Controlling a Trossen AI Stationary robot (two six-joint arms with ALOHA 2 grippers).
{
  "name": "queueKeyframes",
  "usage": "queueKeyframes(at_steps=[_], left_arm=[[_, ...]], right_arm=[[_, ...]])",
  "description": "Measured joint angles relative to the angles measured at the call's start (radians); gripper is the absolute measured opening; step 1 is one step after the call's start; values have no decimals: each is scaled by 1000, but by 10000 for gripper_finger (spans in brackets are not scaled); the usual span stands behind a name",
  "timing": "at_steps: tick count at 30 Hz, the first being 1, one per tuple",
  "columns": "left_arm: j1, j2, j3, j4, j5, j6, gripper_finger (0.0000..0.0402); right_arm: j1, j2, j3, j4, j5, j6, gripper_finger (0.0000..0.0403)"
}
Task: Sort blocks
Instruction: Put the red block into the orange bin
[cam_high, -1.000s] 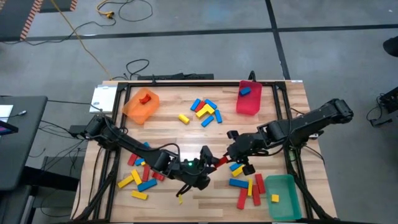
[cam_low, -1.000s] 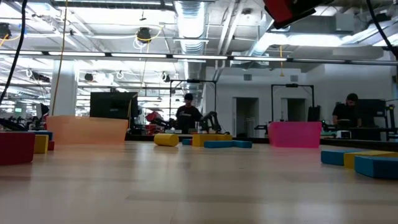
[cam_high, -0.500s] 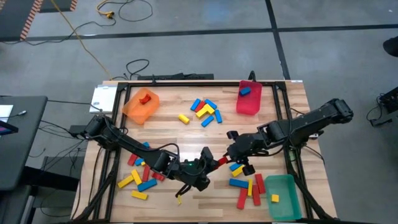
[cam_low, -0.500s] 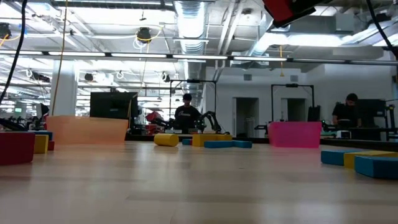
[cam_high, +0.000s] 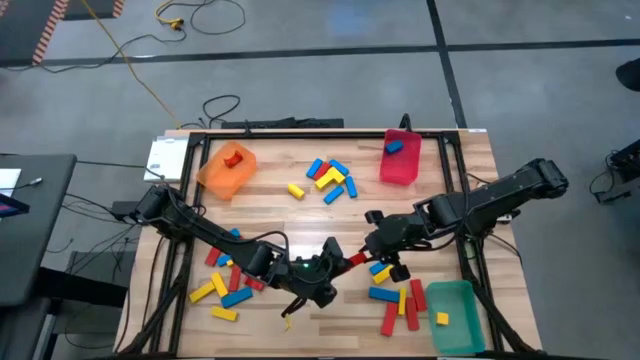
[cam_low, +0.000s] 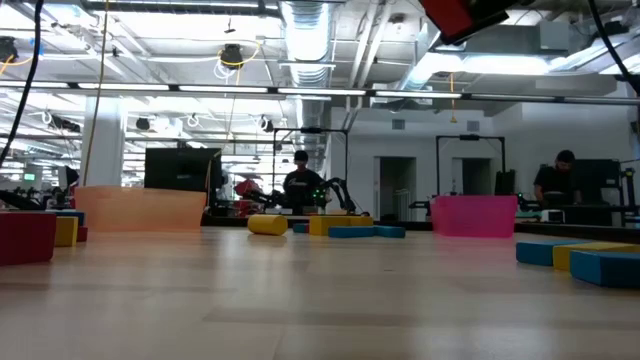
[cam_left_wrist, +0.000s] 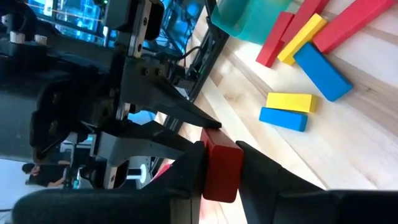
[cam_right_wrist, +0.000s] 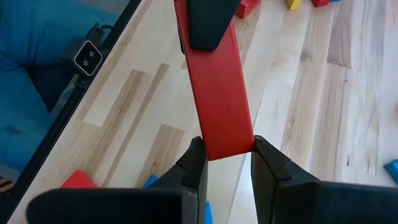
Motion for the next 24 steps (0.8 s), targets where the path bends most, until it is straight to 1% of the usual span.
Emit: queueKeyframes(at_steps=[3, 7, 10, 14, 18, 22, 24], left_arm=[[1, 0, 0, -32, -3, -18, 68], [21, -2, 3, -128, -22, -95, 63], [48, -12, -2, -279, -45, -187, 63], [116, -67, -1, -501, -52, -375, 62], [205, -141, 0, -713, -52, -548, 62], [317, -253, 0, -889, -46, -694, 62], [384, -312, 0, -951, -22, -752, 61]], right_arm=[[-5, 0, 0, -6, 19, 19, 98], [-7, 0, 0, -44, 88, 40, 135], [-13, -2, 0, -96, 142, 59, 170], [-29, -2, -1, -145, 165, 85, 203], [-41, -2, -1, -149, 168, 89, 213], [-41, -2, -1, -148, 168, 100, 209], [-41, -2, -4, -144, 168, 109, 204]])
